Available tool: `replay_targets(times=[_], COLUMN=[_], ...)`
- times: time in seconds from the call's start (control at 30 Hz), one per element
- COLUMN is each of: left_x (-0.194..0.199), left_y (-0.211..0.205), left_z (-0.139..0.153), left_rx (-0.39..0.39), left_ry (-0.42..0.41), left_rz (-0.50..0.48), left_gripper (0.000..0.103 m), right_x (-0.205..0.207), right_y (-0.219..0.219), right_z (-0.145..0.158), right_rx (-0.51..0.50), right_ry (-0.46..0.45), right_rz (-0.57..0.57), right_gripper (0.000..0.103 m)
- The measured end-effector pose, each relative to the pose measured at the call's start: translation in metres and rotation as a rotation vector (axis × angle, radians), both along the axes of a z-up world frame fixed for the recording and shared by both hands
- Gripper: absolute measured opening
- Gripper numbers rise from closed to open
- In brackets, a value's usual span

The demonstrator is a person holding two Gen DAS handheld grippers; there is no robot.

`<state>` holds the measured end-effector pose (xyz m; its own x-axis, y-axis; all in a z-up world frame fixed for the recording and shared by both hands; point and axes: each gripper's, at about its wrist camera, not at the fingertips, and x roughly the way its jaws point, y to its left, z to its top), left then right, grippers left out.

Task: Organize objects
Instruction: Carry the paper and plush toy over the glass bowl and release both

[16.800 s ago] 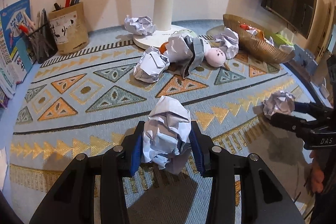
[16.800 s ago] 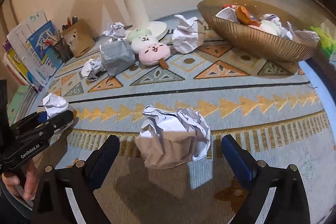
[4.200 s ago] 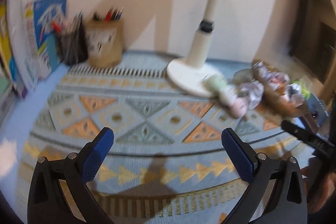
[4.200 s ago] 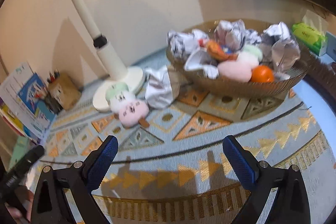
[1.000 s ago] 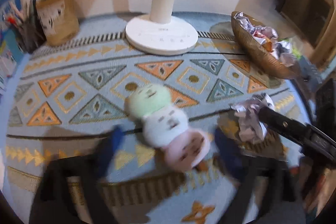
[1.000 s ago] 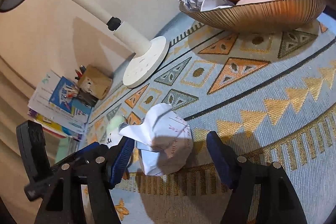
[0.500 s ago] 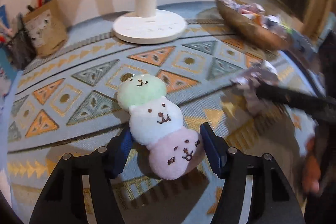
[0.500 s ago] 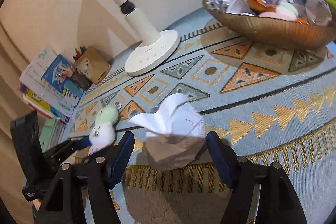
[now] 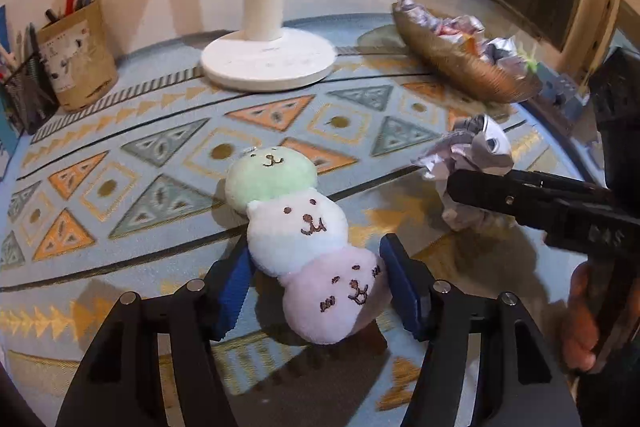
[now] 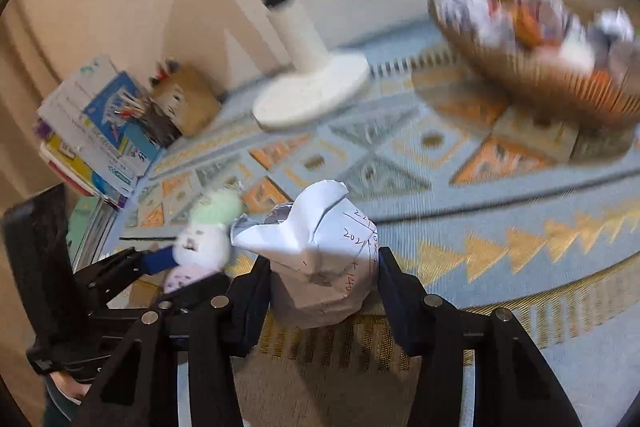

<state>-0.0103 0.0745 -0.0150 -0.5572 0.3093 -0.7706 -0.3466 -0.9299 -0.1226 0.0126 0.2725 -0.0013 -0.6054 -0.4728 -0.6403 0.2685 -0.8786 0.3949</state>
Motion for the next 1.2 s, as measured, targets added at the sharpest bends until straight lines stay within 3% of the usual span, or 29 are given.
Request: replay_targets(times=[0.13, 0.27, 0.37, 0.5, 0.67, 0.77, 0.8, 0.87, 1.03, 1.2], left_x=[-0.004, -0.026, -0.057, -0.114, -0.173, -0.190, -0.195, -0.202, -0.196, -0.171], left_y=[0.025, 0.062, 0.098, 0.148, 0.190, 0.207, 0.211, 0.216, 0.209, 0.171], left_z=[0.028, 0.071, 0.095, 0.115, 0.109, 0.103, 0.100, 0.095, 0.085, 0.089], left_rx=[-0.002, 0.088, 0.145, 0.194, 0.257, 0.267, 0.264, 0.259, 0.239, 0.262], left_ry=[0.063, 0.141, 0.178, 0.195, 0.142, 0.125, 0.114, 0.093, 0.062, 0.041], left_rz=[-0.053, -0.123, -0.173, -0.235, -0.263, -0.284, -0.286, -0.288, -0.305, -0.265], left_gripper=[0.060, 0.060, 0.060, 0.060, 0.060, 0.062, 0.067, 0.083, 0.087, 0.087], right_x=[0.008, 0.001, -0.015, -0.045, -0.080, -0.092, -0.095, -0.101, -0.093, -0.070], right_y=[0.038, 0.110, 0.154, 0.191, 0.205, 0.205, 0.204, 0.204, 0.221, 0.213], right_z=[0.021, 0.058, 0.081, 0.090, 0.086, 0.084, 0.084, 0.078, 0.070, 0.084], right_rx=[-0.049, -0.084, -0.078, -0.061, 0.021, 0.063, 0.083, 0.118, 0.017, -0.021], right_ry=[0.043, 0.093, 0.122, 0.139, 0.159, 0.188, 0.190, 0.180, 0.156, 0.169], right_rz=[-0.079, -0.212, -0.322, -0.418, -0.501, -0.452, -0.443, -0.464, -0.494, -0.483], right_gripper=[0.049, 0.050, 0.050, 0.050, 0.050, 0.052, 0.054, 0.079, 0.081, 0.081])
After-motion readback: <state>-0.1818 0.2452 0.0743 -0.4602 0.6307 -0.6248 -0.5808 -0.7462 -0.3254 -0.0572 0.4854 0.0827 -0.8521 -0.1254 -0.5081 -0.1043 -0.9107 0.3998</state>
